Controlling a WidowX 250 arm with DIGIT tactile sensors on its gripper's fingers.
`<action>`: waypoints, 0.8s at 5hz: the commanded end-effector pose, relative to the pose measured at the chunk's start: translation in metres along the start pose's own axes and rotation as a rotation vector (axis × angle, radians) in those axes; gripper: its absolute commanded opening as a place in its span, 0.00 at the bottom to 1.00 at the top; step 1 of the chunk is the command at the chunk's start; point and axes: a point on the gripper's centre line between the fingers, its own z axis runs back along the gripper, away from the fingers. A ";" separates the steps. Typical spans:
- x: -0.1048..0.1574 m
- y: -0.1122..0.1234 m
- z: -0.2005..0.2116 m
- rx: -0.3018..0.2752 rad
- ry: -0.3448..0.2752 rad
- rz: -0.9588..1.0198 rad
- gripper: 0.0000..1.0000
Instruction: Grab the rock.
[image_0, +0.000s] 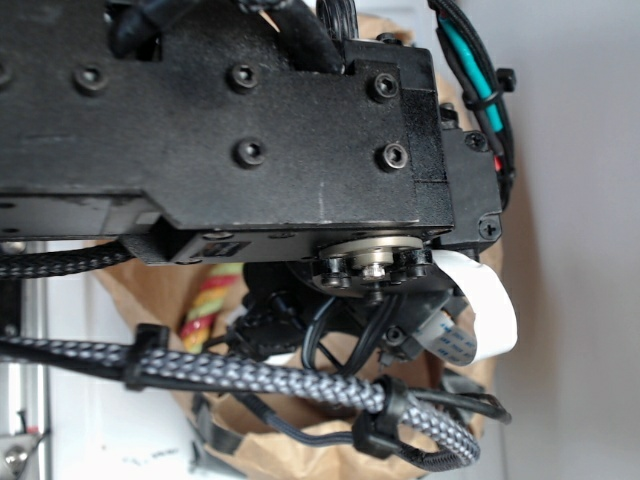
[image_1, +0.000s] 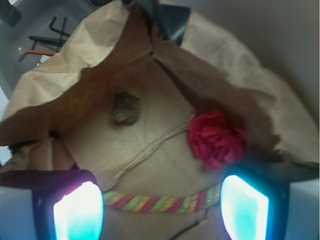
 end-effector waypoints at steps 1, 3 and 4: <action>-0.006 -0.003 -0.006 0.037 0.003 -0.131 1.00; 0.002 -0.015 -0.030 -0.022 0.021 -0.257 1.00; 0.009 -0.024 -0.038 -0.132 -0.055 -0.364 1.00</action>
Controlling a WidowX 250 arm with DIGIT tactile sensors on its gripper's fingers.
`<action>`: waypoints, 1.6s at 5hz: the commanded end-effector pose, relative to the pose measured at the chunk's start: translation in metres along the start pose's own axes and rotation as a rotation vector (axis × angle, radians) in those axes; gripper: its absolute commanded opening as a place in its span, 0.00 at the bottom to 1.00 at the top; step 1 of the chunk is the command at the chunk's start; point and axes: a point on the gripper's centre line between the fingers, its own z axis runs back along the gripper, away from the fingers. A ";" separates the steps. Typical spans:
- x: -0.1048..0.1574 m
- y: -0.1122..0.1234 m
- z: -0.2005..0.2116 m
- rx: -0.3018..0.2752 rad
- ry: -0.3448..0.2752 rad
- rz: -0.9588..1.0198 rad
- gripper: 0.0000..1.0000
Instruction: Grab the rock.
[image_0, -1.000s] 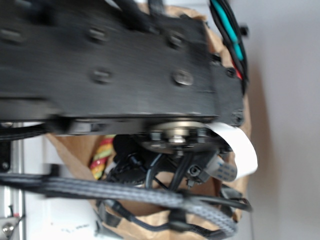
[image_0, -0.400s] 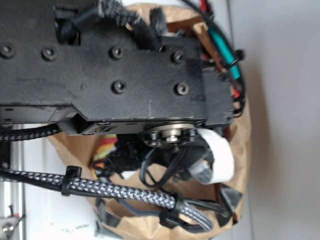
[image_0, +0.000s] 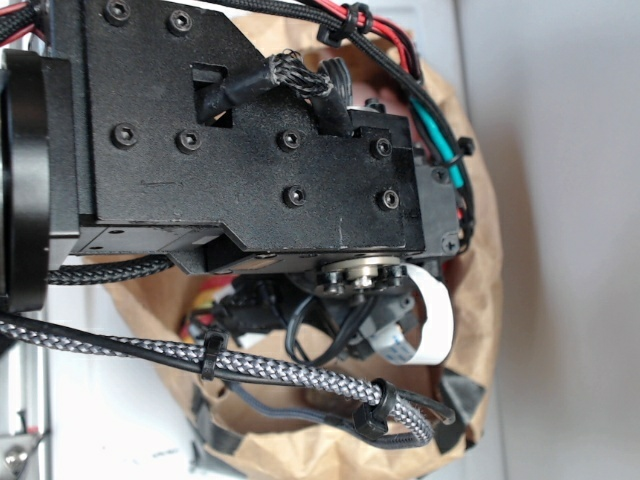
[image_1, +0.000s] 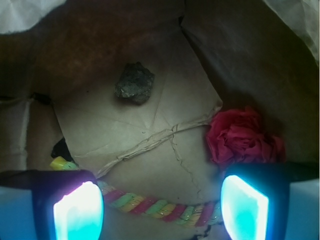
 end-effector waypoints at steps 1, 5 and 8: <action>0.012 -0.002 -0.002 -0.066 -0.105 -0.190 1.00; 0.013 0.005 -0.009 0.094 -0.218 -0.259 1.00; 0.013 0.005 -0.009 0.094 -0.218 -0.259 1.00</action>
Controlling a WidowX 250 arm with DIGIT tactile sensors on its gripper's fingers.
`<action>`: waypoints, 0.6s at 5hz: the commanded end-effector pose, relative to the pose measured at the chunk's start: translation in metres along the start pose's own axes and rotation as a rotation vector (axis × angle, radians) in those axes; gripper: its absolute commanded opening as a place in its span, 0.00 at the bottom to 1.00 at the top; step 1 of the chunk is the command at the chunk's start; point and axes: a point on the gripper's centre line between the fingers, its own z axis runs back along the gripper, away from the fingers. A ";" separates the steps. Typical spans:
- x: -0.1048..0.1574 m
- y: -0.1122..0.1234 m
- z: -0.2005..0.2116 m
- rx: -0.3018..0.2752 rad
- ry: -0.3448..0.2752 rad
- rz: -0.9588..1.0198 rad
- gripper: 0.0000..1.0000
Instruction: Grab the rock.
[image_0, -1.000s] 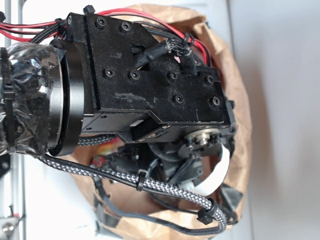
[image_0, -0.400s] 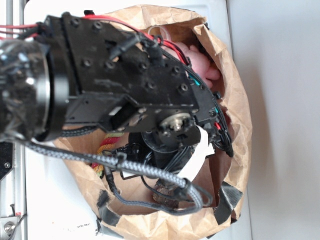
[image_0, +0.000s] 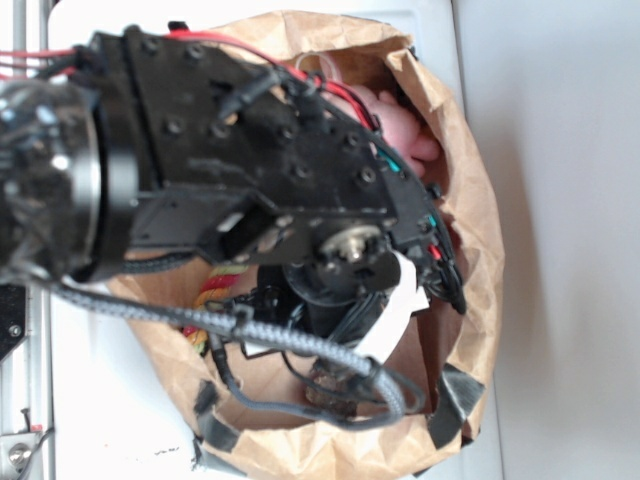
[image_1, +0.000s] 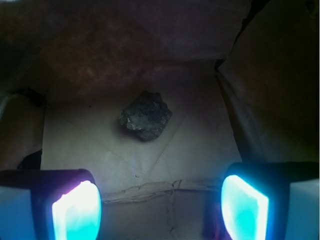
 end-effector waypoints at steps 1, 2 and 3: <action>0.004 0.006 0.020 0.082 -0.002 -0.029 1.00; 0.001 0.003 0.005 0.106 0.029 -0.050 1.00; 0.003 -0.005 0.003 0.112 0.026 -0.076 1.00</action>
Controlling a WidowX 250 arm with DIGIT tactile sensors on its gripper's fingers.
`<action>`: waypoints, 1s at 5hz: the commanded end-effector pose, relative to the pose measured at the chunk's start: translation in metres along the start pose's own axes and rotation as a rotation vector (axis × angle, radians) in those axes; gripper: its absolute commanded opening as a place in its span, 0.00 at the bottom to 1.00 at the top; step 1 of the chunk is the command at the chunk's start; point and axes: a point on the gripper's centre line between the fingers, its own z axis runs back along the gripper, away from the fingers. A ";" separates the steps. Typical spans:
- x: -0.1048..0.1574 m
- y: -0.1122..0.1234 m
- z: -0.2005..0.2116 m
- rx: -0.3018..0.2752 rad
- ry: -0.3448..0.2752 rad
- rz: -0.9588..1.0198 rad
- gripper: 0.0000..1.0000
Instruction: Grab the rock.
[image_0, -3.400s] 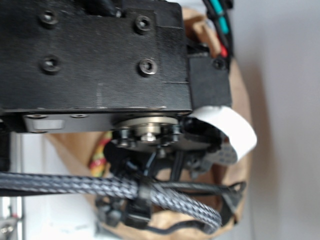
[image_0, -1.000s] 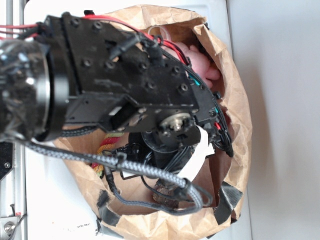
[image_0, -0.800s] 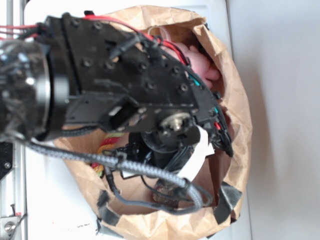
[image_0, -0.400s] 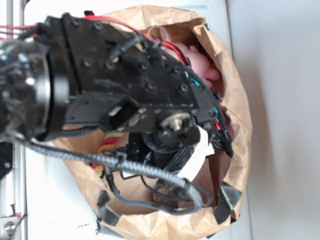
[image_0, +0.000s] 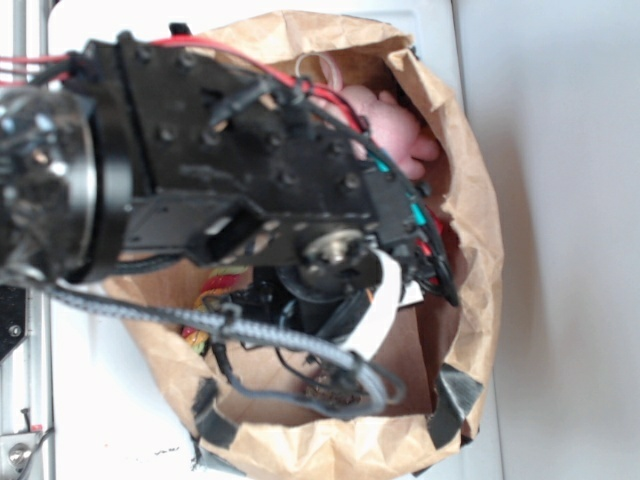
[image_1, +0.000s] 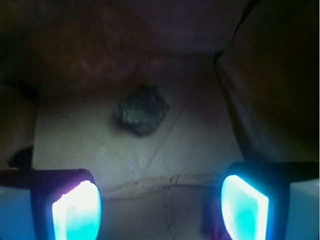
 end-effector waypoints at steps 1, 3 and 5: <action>0.012 -0.010 0.010 0.060 0.003 -0.090 1.00; 0.028 -0.018 -0.005 0.060 0.016 -0.117 1.00; 0.053 -0.016 -0.015 0.014 0.021 -0.099 1.00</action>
